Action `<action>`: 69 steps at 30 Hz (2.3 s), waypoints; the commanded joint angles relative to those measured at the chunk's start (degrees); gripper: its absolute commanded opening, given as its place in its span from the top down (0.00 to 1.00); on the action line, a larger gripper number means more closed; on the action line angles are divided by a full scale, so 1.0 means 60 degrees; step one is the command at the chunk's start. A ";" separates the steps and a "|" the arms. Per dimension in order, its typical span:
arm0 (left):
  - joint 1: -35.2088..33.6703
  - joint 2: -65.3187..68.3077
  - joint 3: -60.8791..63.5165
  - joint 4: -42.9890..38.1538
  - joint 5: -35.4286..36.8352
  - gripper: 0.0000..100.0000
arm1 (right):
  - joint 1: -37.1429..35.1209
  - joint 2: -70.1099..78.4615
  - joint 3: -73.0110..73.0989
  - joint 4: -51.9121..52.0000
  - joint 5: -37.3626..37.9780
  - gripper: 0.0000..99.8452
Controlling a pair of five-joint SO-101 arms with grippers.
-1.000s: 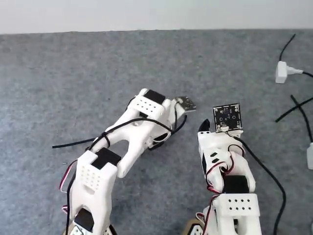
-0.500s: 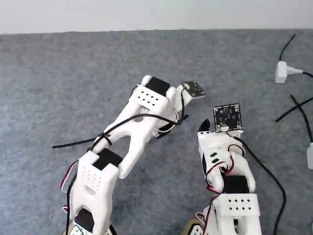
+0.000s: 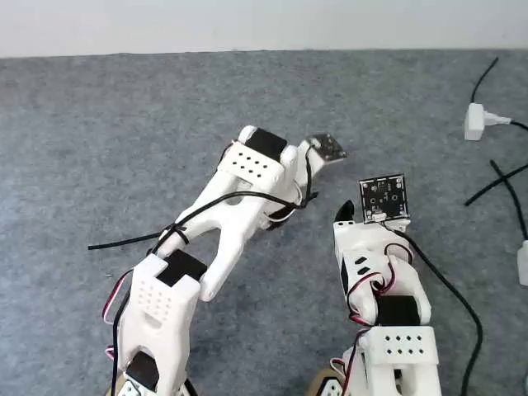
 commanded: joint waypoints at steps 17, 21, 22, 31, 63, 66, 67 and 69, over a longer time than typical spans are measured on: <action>-0.0791 -0.1421 -0.1018 -0.1934 0.1963 0.99 | 0.0081 -0.0139 -0.0015 -0.0242 0.0073 0.84; -0.0440 -0.2139 0.0051 -0.2857 0.2154 0.99 | 0.0095 -0.0139 0.0015 -0.0388 0.0073 0.84; -0.0337 -0.2403 0.0315 -0.3062 0.2168 0.99 | 0.0110 -0.0139 0.0015 -0.0403 0.0073 0.84; 0.0015 -0.5685 0.2864 -0.4513 0.2183 0.99 | 0.0110 -0.0139 0.0103 -0.0432 0.0073 0.84; -0.2842 -1.2586 1.5919 -1.6147 0.2081 0.99 | 0.0051 -0.0081 0.0176 -0.0432 0.0059 0.84; -0.2549 -1.2410 1.6623 -1.7260 0.0352 0.99 | 0.0051 -0.0125 0.0469 -0.0930 0.0073 0.84; -0.2520 -1.2352 1.6901 -1.7538 -0.0234 0.99 | 0.0051 -0.0125 0.0513 -0.1018 0.0073 0.84; -0.2374 -1.2190 1.7429 -1.7934 -0.0835 0.99 | 0.0051 -0.0125 0.0542 -0.1048 0.0073 0.84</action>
